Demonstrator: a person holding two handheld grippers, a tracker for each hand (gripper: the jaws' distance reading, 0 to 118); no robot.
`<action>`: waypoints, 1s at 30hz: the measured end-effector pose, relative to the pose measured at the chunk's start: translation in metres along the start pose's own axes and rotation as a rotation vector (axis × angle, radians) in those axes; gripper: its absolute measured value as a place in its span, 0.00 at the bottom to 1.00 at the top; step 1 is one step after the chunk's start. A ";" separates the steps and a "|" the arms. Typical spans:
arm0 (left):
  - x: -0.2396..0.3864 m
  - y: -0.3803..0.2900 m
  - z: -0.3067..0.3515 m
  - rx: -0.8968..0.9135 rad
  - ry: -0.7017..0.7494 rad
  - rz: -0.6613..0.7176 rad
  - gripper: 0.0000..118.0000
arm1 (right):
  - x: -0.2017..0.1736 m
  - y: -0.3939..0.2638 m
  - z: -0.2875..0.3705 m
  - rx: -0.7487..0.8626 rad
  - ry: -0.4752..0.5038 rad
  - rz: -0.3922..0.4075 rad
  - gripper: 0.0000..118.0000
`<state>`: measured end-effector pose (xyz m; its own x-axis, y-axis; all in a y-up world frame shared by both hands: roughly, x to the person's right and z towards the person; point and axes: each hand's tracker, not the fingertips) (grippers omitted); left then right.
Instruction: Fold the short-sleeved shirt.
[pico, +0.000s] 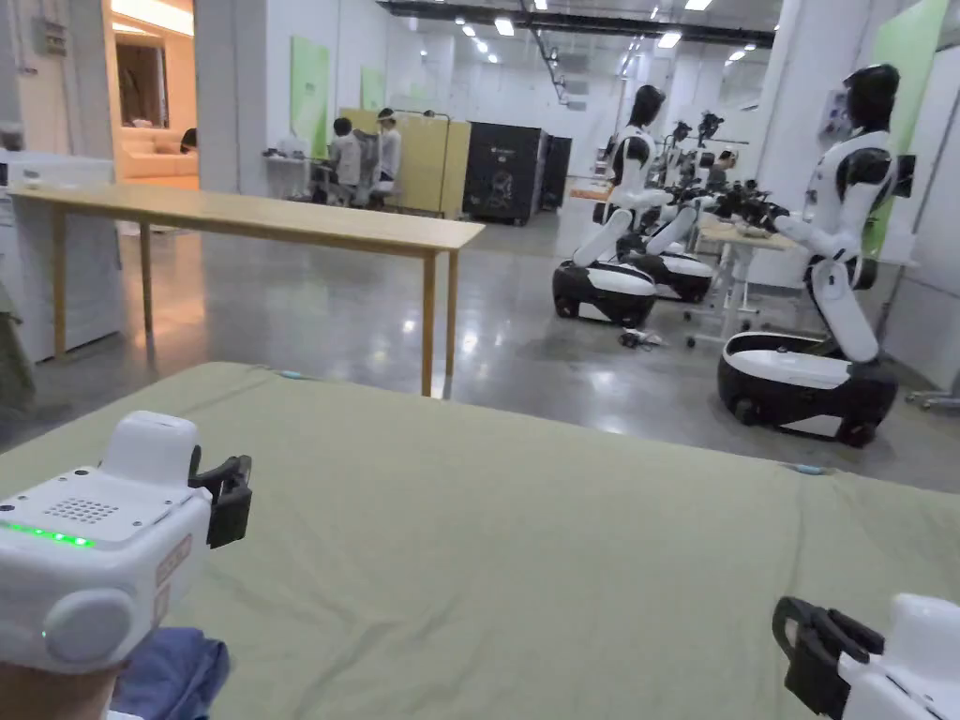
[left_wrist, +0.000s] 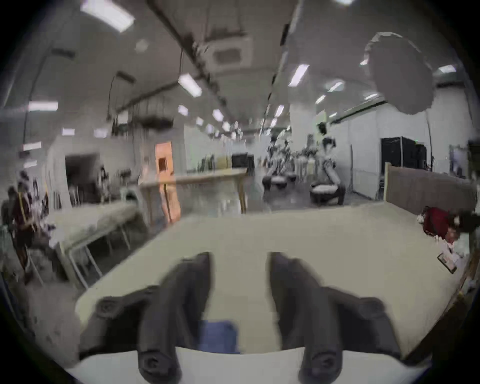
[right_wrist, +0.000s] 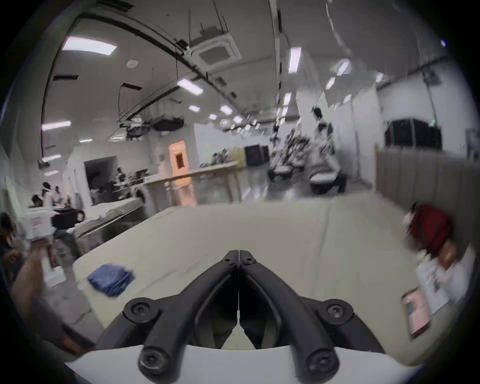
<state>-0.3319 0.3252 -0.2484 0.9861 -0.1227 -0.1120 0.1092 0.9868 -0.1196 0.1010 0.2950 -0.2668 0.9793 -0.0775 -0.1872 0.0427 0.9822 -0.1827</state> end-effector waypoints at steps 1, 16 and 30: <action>0.014 0.005 -0.001 0.027 -0.012 0.003 0.12 | 0.001 0.009 0.000 0.025 -0.038 0.025 0.03; 0.174 0.042 0.017 0.012 -0.153 0.006 0.00 | 0.026 0.038 0.004 0.036 -0.193 0.191 0.03; 0.163 0.047 0.016 0.041 -0.187 0.095 1.00 | 0.013 0.042 0.003 0.127 -0.160 0.208 0.82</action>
<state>-0.1640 0.3533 -0.2568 0.9979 -0.0112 0.0642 0.0161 0.9969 -0.0766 0.1160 0.3353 -0.2743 0.9879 0.1459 -0.0520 -0.1476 0.9885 -0.0317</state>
